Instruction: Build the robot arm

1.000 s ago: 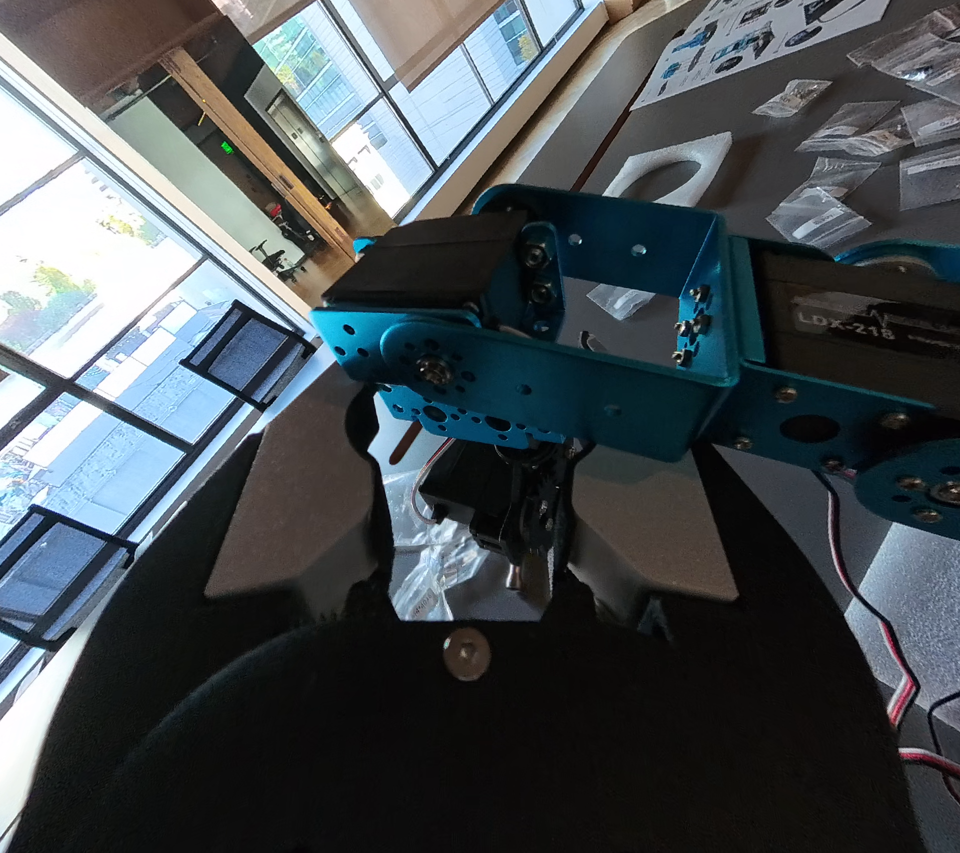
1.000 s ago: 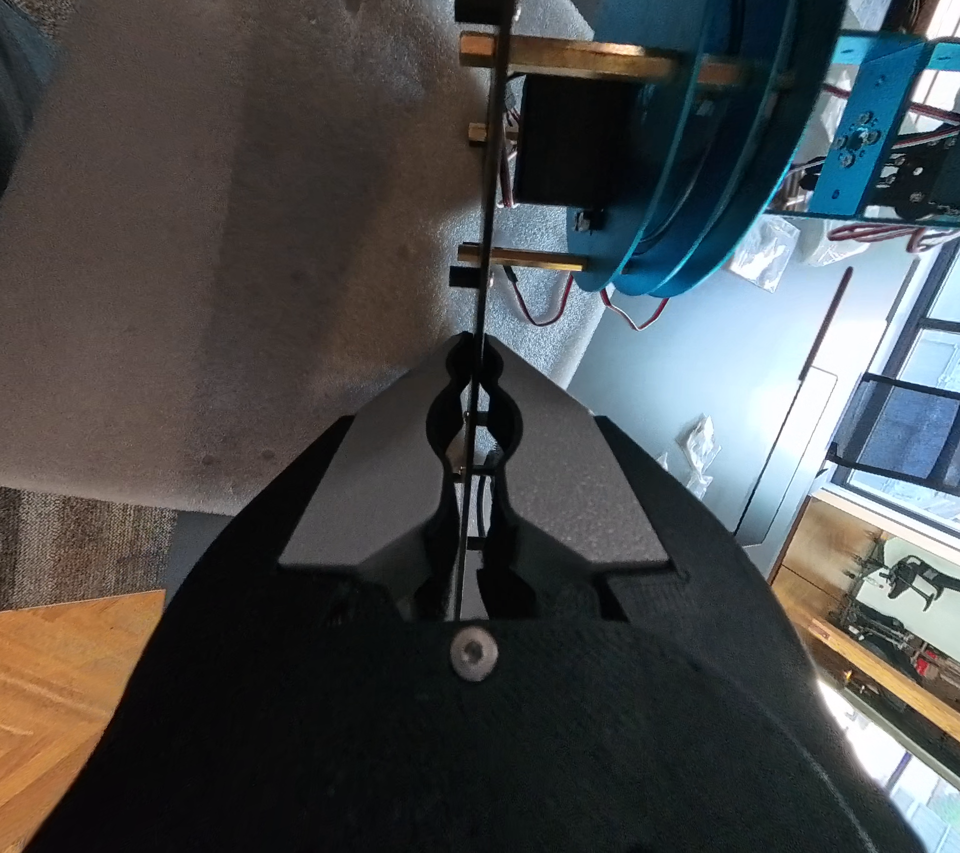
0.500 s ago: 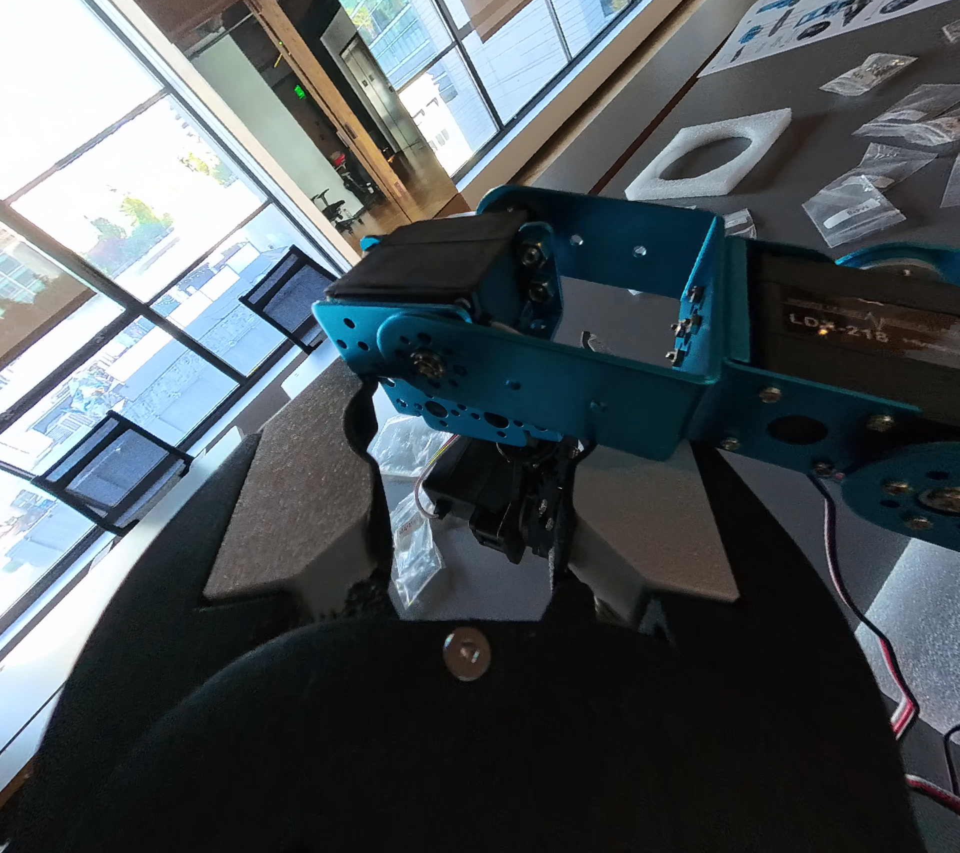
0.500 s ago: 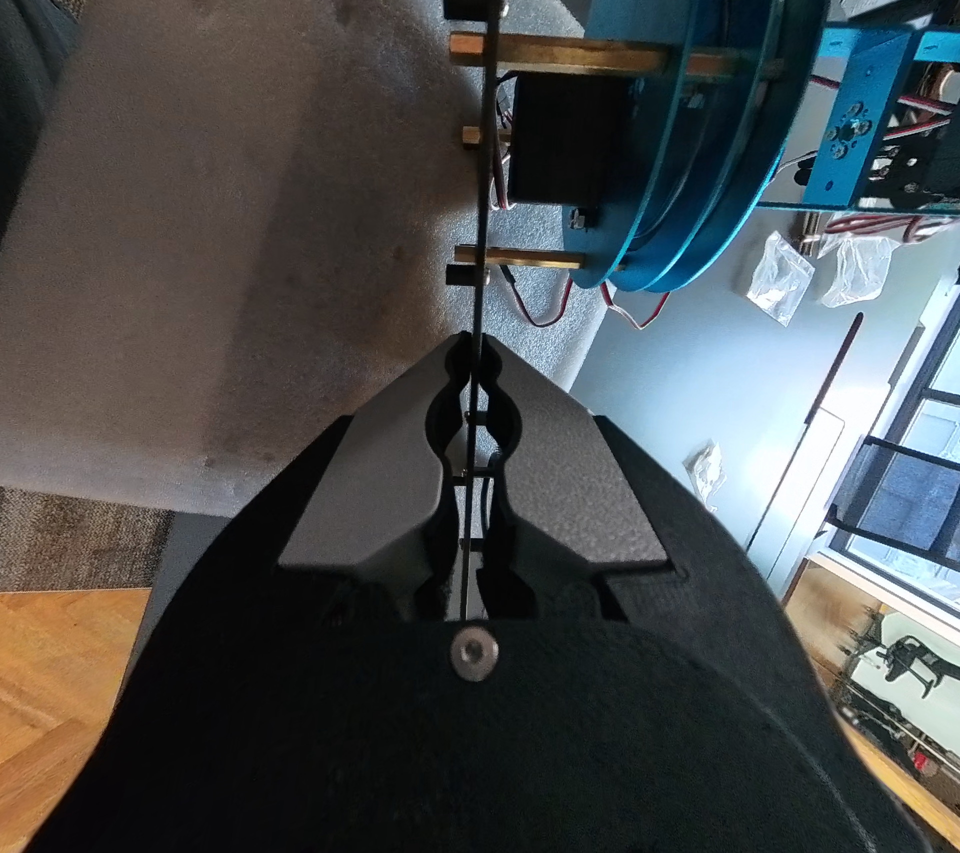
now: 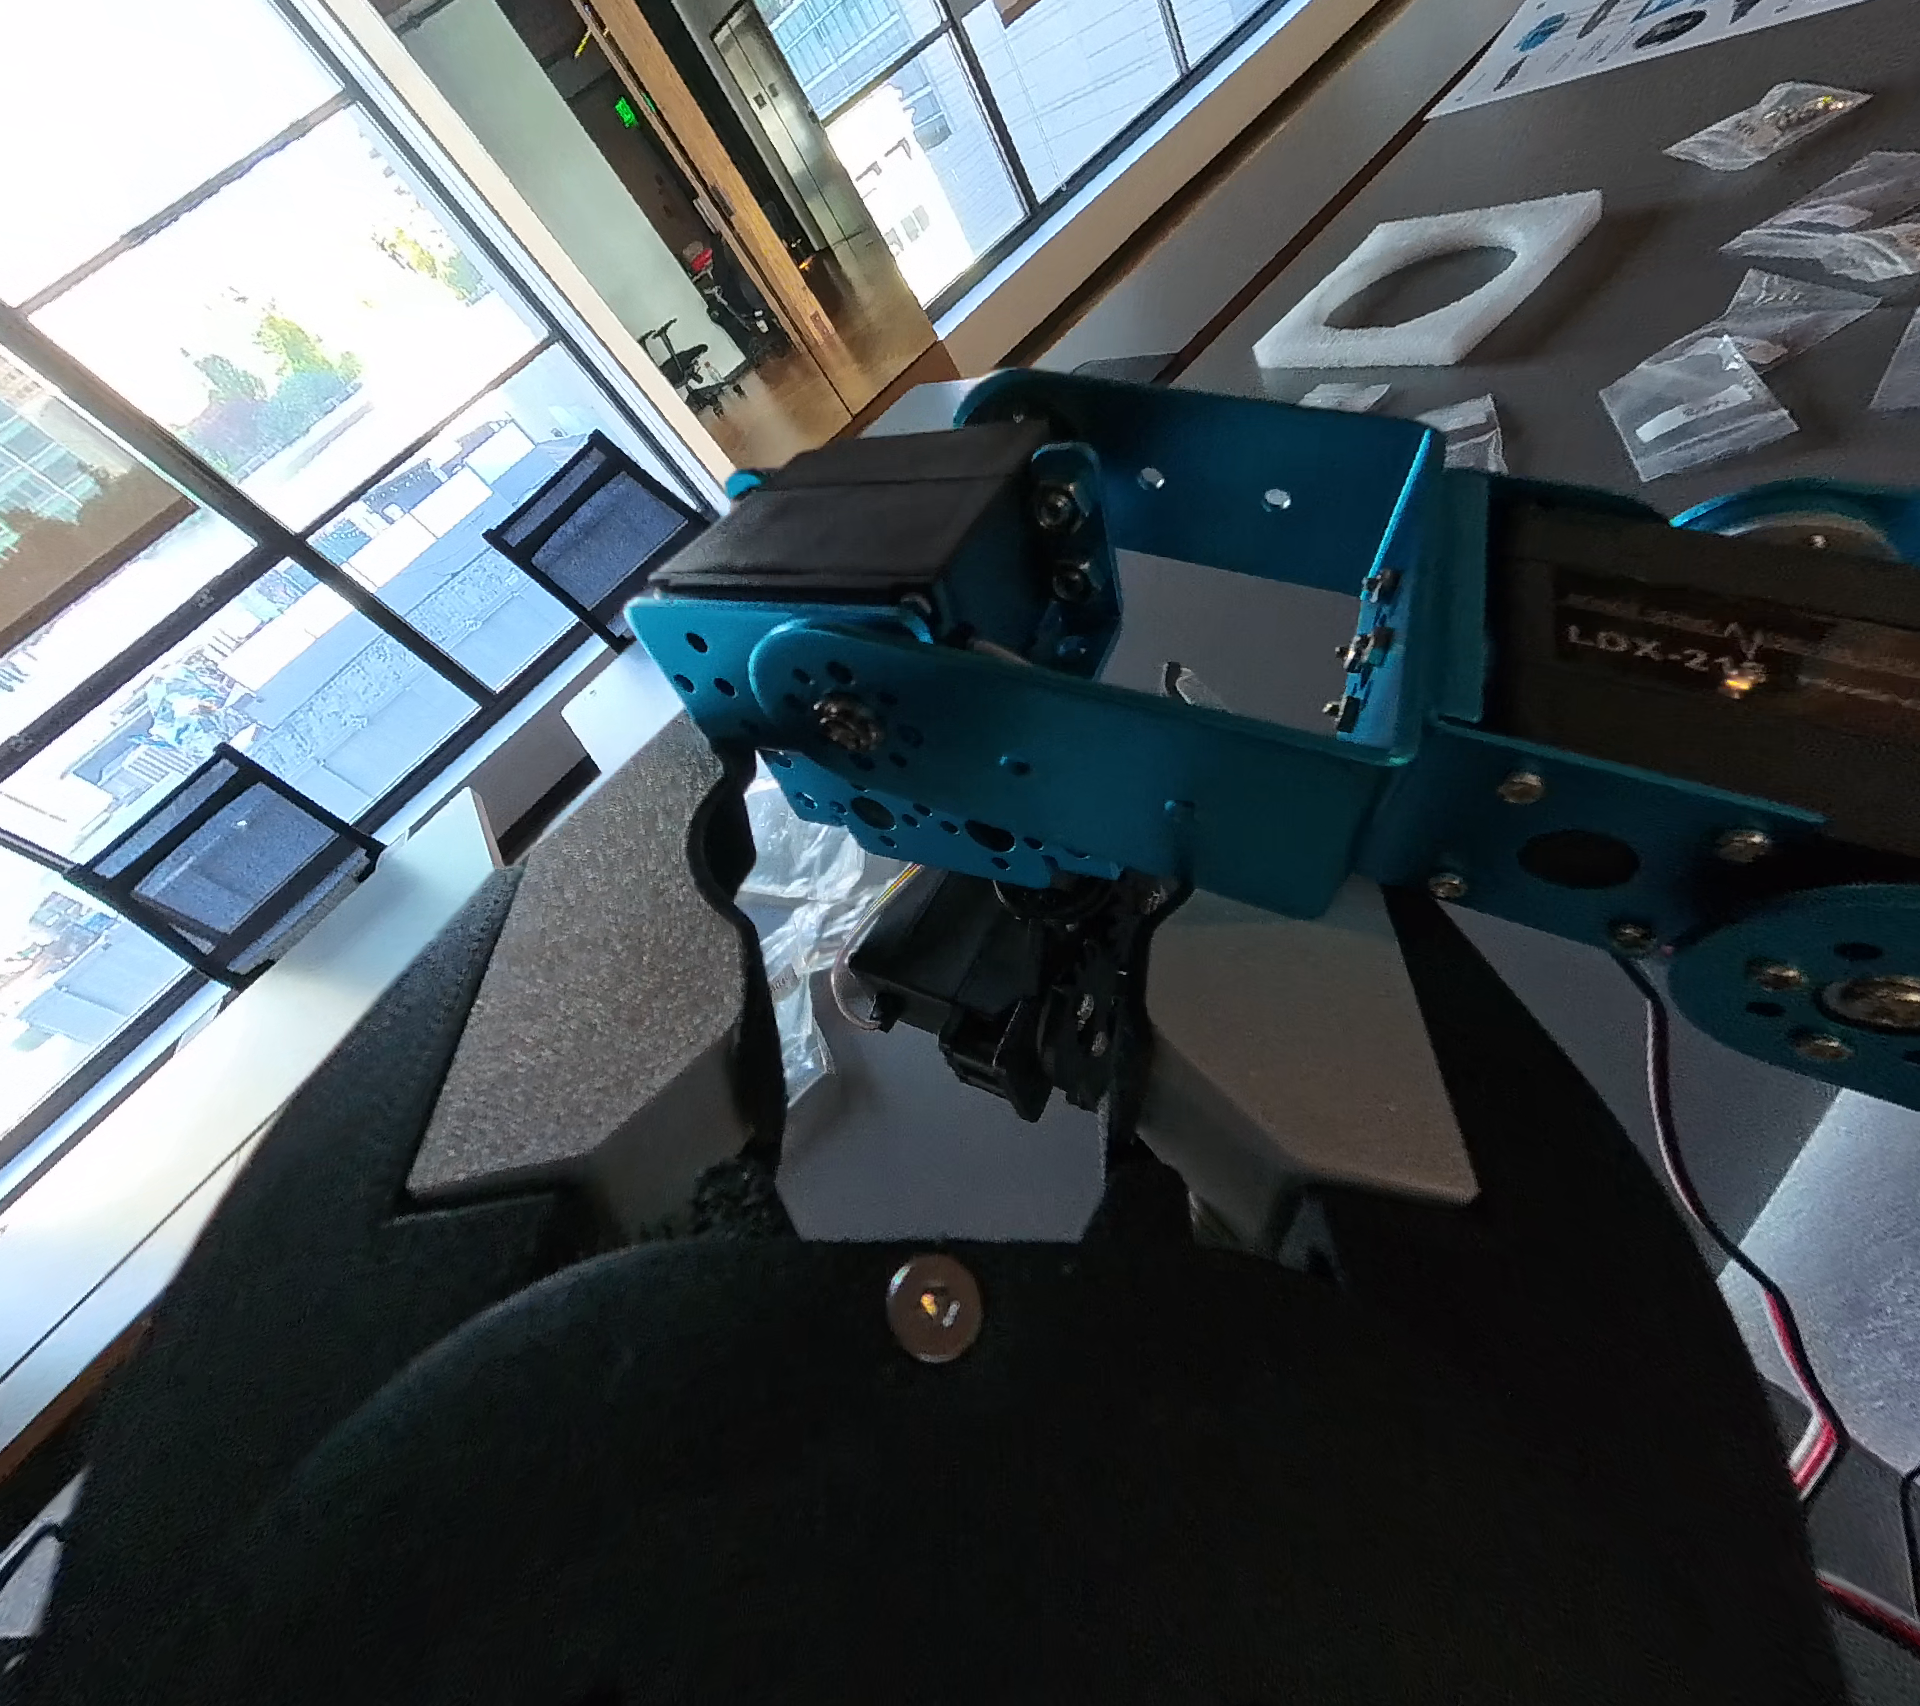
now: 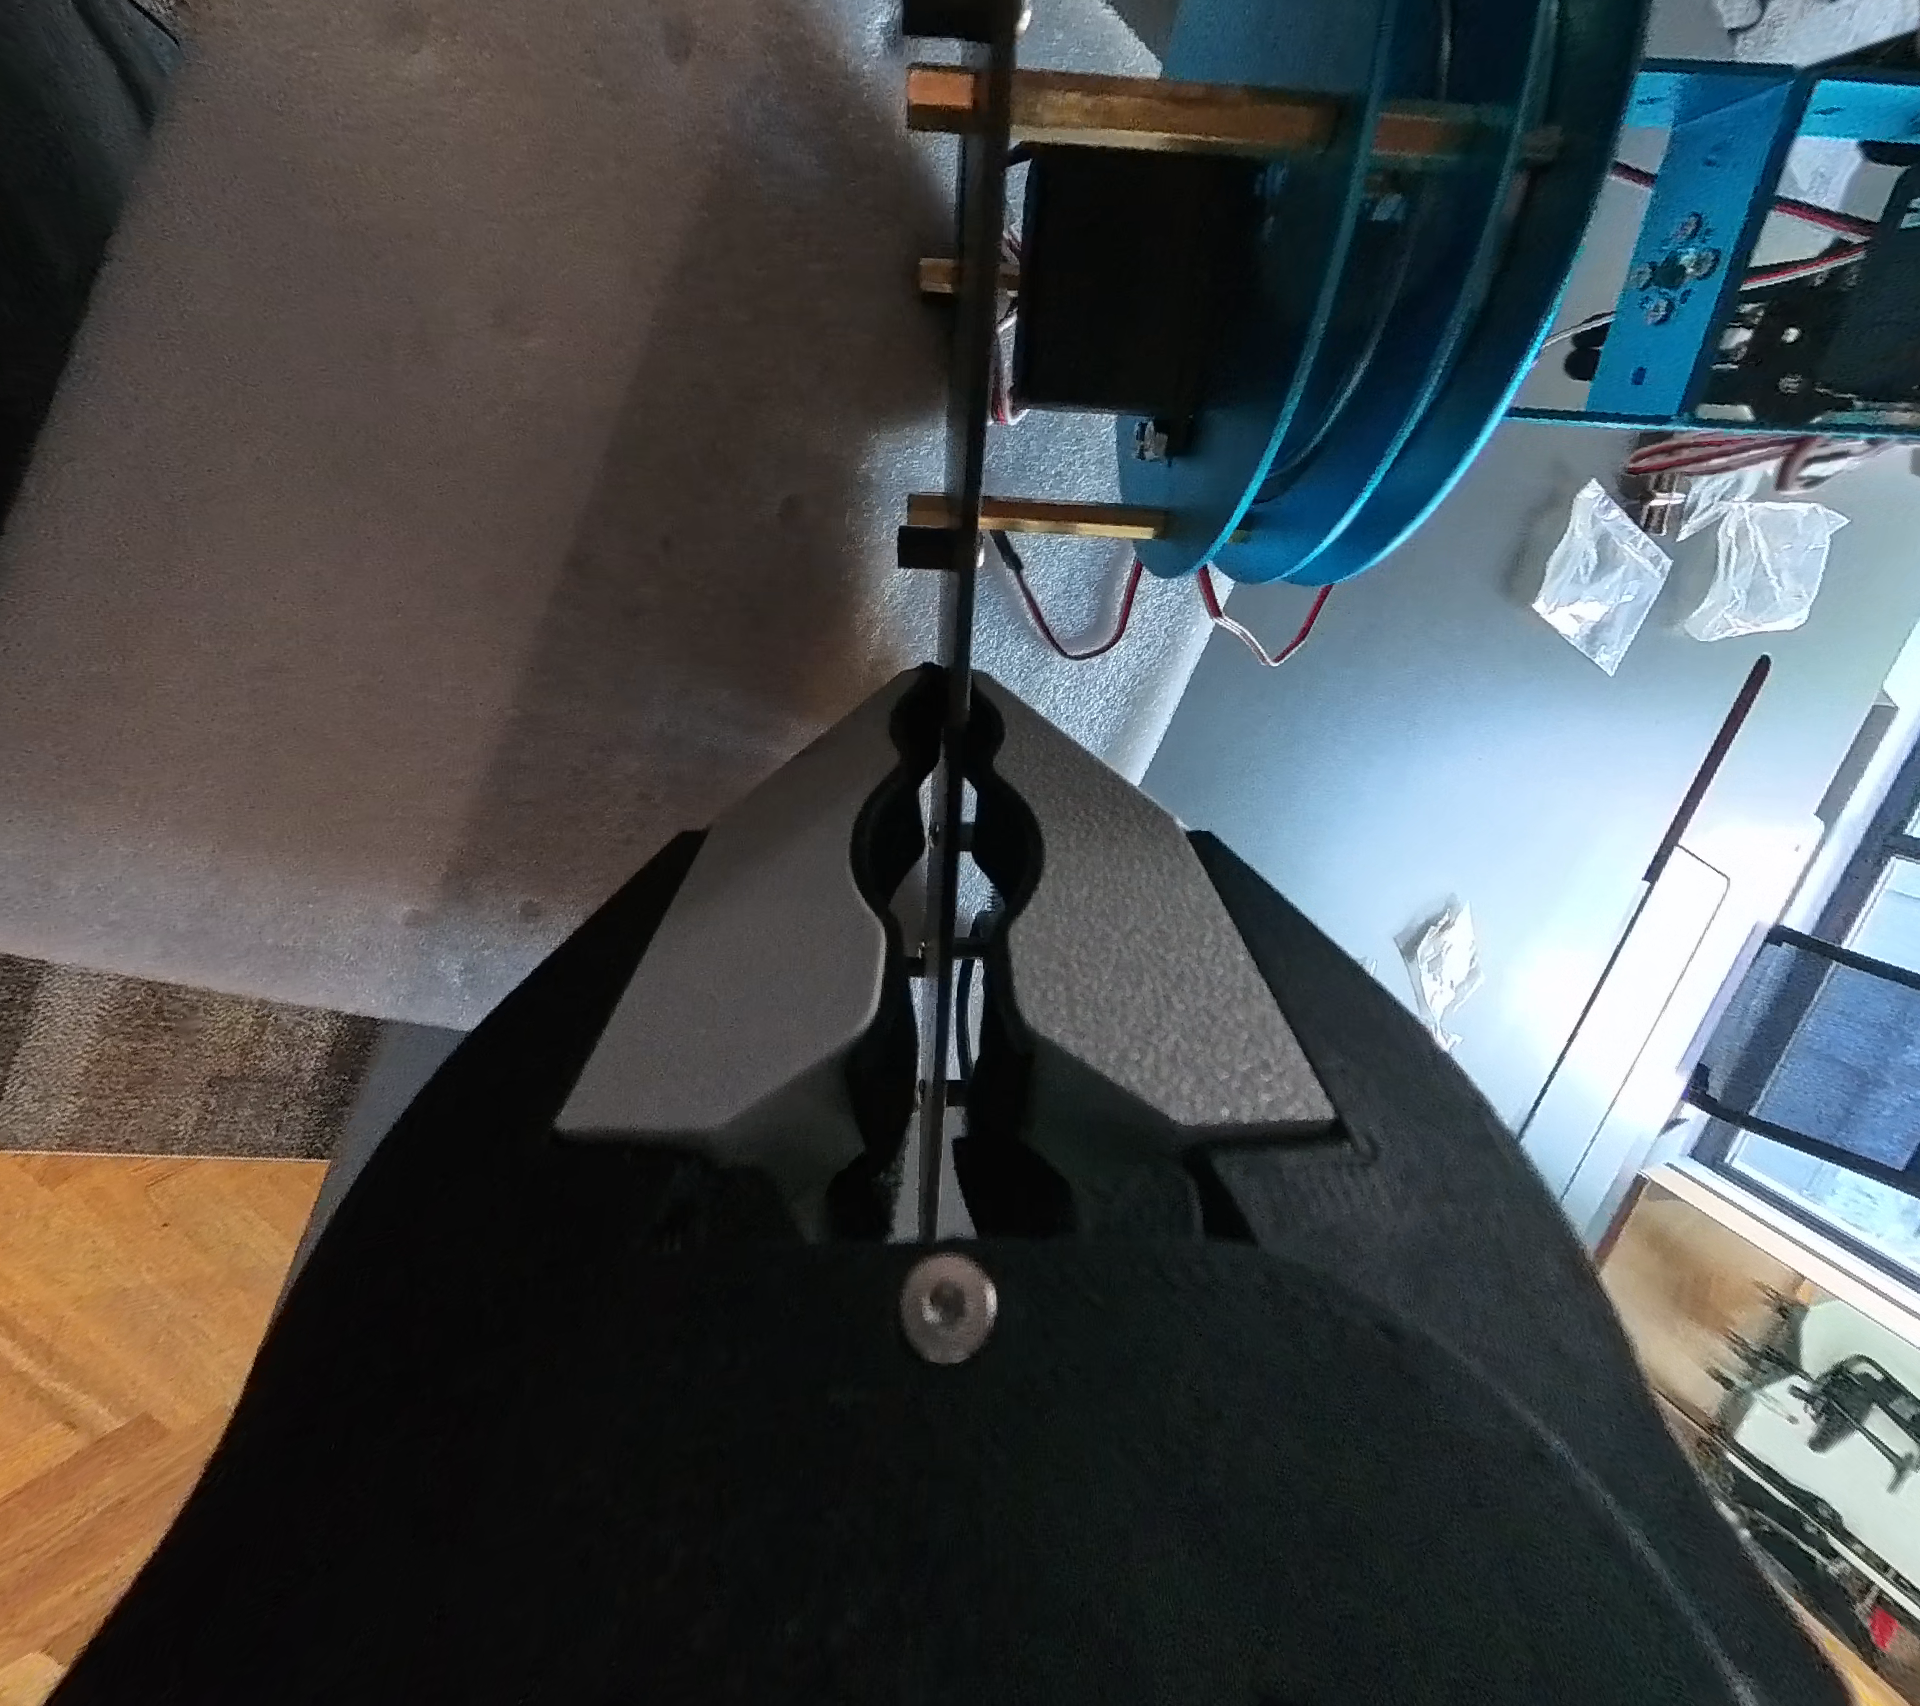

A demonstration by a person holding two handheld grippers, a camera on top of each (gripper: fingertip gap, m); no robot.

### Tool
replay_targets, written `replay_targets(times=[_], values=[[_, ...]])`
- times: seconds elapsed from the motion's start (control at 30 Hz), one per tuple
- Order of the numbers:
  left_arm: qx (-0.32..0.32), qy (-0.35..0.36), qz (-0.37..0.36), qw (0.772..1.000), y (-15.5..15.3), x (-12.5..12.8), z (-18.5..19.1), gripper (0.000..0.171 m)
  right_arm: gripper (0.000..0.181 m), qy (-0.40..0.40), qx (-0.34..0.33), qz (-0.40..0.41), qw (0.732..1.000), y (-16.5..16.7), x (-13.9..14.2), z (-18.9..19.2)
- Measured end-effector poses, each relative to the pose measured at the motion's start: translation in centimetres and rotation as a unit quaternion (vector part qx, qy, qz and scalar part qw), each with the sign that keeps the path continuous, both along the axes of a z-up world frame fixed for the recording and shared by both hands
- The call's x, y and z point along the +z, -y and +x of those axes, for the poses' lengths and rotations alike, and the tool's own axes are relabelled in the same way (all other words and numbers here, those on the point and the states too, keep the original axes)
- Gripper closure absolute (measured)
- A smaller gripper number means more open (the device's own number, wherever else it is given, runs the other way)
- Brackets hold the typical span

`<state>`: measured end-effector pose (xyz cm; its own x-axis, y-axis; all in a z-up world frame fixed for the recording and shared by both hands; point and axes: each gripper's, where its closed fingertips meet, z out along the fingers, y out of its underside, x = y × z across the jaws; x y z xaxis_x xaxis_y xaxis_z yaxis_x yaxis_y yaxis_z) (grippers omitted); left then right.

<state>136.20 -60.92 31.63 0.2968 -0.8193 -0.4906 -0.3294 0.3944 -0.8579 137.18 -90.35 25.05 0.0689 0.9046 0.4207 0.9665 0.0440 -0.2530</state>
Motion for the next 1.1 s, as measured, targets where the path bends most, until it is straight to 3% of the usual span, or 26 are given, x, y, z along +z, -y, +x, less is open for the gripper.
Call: replay_targets(times=[0.33, 0.5, 0.73, 0.9, 0.97, 1.1], values=[[-0.001, 0.016, -0.012, 1.0, -0.1, -0.4, -0.4, 0.098, 0.181, -0.005, 0.01, -0.006, 1.0, -0.3, 0.1, 0.1], [-0.004, 0.02, -0.037, 0.999, -0.2, -0.9, -0.8, 0.091, 0.179, -0.018, 0.01, 0.006, 1.0, -0.3, 0.2, 0.1], [0.013, 0.019, -0.059, 0.998, 0.0, -2.0, -2.8, 0.089, 0.16, -0.07, 0.004, 0.035, 0.997, -0.3, 1.5, 0.0], [0.036, 0.033, -0.072, 0.996, 1.0, -1.8, -5.5, 0.087, 0.146, -0.161, 0.005, 0.101, 0.982, 0.7, 5.5, 0.4], [0.045, 0.075, -0.095, 0.992, 1.7, -0.7, -7.3, 0.087, 0.134, -0.216, -0.015, 0.131, 0.967, 1.9, 8.1, 1.4], [0.084, 0.165, -0.134, 0.974, 4.6, 2.1, -12.6, 0.086, 0.133, -0.357, -0.111, 0.202, 0.905, 5.6, 12.9, 7.8]])
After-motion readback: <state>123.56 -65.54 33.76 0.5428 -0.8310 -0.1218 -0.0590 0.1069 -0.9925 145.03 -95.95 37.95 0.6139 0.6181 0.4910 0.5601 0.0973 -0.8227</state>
